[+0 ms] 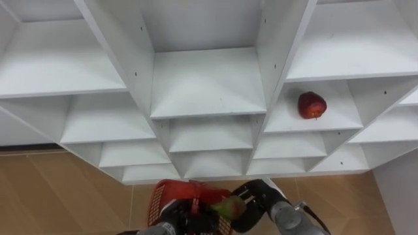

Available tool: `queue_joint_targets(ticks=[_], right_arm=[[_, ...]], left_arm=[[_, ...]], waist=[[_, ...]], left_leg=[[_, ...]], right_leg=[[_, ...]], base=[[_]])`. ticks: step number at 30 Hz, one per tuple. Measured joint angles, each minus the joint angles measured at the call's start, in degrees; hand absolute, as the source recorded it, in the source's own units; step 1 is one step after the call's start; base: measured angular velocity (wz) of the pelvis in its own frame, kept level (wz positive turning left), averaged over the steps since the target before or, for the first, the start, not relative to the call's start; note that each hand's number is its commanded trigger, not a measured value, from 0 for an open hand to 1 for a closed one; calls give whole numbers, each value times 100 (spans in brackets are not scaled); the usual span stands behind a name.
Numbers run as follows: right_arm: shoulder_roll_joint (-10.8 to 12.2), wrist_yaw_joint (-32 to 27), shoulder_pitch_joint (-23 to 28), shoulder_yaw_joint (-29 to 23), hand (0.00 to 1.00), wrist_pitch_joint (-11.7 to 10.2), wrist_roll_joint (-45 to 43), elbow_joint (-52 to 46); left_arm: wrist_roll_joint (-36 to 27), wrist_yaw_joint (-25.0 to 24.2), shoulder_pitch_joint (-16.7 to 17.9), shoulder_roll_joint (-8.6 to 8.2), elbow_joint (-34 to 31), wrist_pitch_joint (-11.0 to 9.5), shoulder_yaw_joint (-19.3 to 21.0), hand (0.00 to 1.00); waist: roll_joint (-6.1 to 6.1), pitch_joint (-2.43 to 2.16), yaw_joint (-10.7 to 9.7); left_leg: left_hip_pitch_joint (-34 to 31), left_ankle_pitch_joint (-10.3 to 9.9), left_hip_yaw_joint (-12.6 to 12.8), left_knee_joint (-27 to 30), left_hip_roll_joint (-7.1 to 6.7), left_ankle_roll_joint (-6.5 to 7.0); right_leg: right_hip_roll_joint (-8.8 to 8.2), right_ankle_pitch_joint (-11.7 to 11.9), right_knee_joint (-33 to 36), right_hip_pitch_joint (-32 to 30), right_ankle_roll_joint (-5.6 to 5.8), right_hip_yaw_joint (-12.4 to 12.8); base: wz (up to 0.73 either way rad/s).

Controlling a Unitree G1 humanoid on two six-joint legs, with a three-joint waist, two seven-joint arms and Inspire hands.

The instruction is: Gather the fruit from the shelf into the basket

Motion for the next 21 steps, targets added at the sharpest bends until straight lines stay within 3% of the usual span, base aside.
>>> queue_joint_targets(ticks=[21], right_arm=[[58,741,5,12,0,-2,-113,316]], left_arm=[[-22,-170,0,-12,130,-1,12,100]], waist=[[5,-3,-7]], left_leg=[[20,1,-3,13,0,0]], right_leg=[[-22,0,-4,34,0,-51]], base=[[0]])
